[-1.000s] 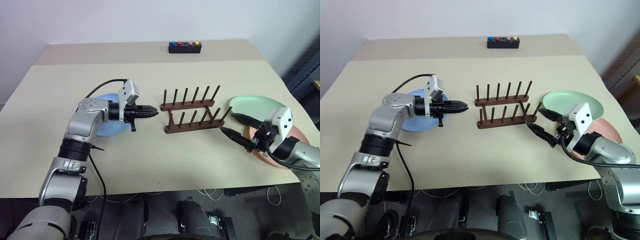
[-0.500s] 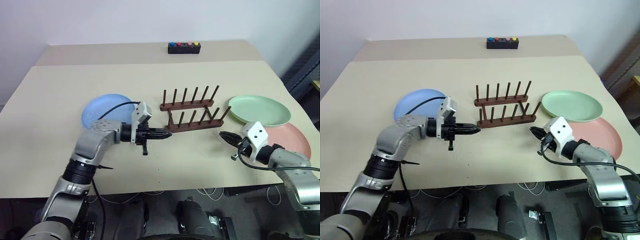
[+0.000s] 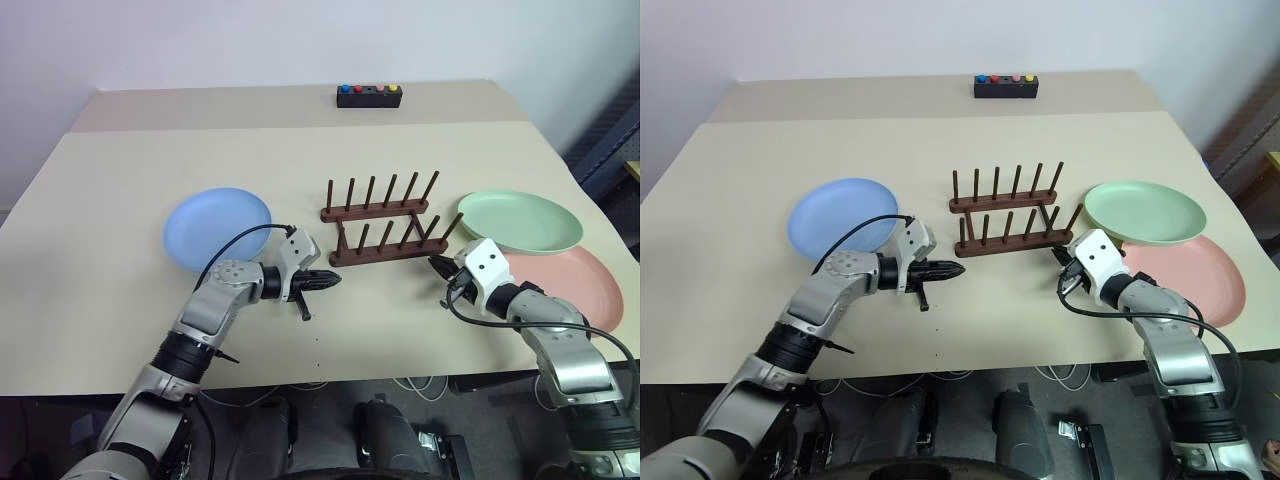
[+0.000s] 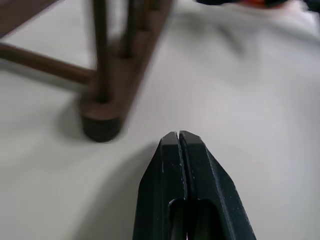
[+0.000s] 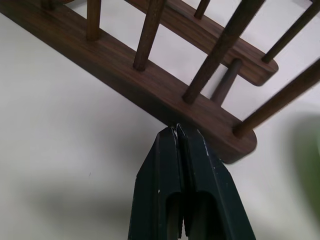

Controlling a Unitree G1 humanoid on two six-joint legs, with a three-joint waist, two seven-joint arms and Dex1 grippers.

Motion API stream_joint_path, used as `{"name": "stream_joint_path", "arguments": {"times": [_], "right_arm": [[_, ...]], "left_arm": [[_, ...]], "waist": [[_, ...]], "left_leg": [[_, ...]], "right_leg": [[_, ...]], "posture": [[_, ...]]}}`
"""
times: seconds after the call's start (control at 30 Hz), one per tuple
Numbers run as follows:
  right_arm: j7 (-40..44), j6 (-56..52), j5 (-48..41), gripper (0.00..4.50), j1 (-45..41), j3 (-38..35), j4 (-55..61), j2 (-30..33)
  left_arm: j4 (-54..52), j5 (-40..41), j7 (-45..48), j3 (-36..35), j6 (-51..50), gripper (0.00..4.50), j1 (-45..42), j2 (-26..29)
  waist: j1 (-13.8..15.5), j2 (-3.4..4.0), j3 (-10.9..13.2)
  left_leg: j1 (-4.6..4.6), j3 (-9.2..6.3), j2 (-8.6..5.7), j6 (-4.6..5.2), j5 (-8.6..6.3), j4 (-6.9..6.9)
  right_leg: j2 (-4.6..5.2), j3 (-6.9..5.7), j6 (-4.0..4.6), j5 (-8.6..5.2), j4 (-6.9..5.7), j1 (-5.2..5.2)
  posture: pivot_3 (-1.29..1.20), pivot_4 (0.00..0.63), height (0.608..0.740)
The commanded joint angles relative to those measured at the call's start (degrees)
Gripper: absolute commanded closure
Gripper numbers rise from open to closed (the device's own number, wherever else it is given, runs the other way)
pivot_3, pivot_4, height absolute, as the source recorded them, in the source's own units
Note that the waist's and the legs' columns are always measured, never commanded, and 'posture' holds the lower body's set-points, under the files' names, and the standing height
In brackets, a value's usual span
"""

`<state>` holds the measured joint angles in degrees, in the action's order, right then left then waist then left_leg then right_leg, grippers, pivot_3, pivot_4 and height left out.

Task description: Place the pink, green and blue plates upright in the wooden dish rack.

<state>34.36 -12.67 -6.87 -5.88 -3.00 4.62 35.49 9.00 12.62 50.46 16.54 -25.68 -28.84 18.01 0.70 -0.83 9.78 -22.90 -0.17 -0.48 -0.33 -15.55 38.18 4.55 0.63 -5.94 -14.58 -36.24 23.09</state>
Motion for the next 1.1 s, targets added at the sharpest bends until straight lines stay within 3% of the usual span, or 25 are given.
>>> {"name": "stream_joint_path", "arguments": {"times": [0.03, 0.27, 0.7, 1.1], "right_arm": [[-1.4, 1.9, 1.6, 4.46, -1.7, -0.4, -1.4, -0.2], [-1.9, 4.2, 4.6, 4.46, -4.2, 0.7, -6.0, -0.1], [-2.2, 8.0, 7.3, 4.46, -8.8, 2.9, -12.3, -1.6], [-3.3, 15.1, 10.3, 4.46, -17.2, 5.1, -25.0, -2.7]], "left_arm": [[1.3, -1.1, -2.7, -1.5, 3.0, 4.50, -1.9, -2.0], [4.6, -2.1, -5.1, -1.7, 4.7, 4.50, -3.2, -5.1], [11.4, -3.4, -7.5, -4.1, 8.3, 4.50, -6.9, -5.3], [22.3, -5.4, -5.7, -4.9, 15.2, 4.50, -12.6, -6.5]], "waist": [[0.0, 0.00, 0.0], [-0.2, 0.00, 0.0], [-0.3, 0.00, 0.0], [-0.5, 0.00, 0.0]], "left_leg": [[0.00, 0.00, 0.00, 0.00, 0.00, 0.00], [0.02, 0.01, 0.00, 0.00, 0.00, -0.01], [0.02, 0.01, -0.01, 0.00, 0.00, -0.01], [0.02, 0.02, -0.04, 0.00, 0.00, -0.01]], "right_leg": [[0.00, 0.00, 0.00, 0.00, 0.00, 0.00], [-0.01, -0.01, -0.02, 0.01, -0.02, 0.01], [-0.01, -0.02, -0.04, 0.02, -0.03, 0.00], [-0.01, -0.02, -0.08, 0.05, -0.03, 0.01]], "posture": [[0.00, 0.150, 0.740], [0.00, 0.150, 0.740], [0.00, 0.150, 0.740], [0.00, 0.150, 0.740]]}}
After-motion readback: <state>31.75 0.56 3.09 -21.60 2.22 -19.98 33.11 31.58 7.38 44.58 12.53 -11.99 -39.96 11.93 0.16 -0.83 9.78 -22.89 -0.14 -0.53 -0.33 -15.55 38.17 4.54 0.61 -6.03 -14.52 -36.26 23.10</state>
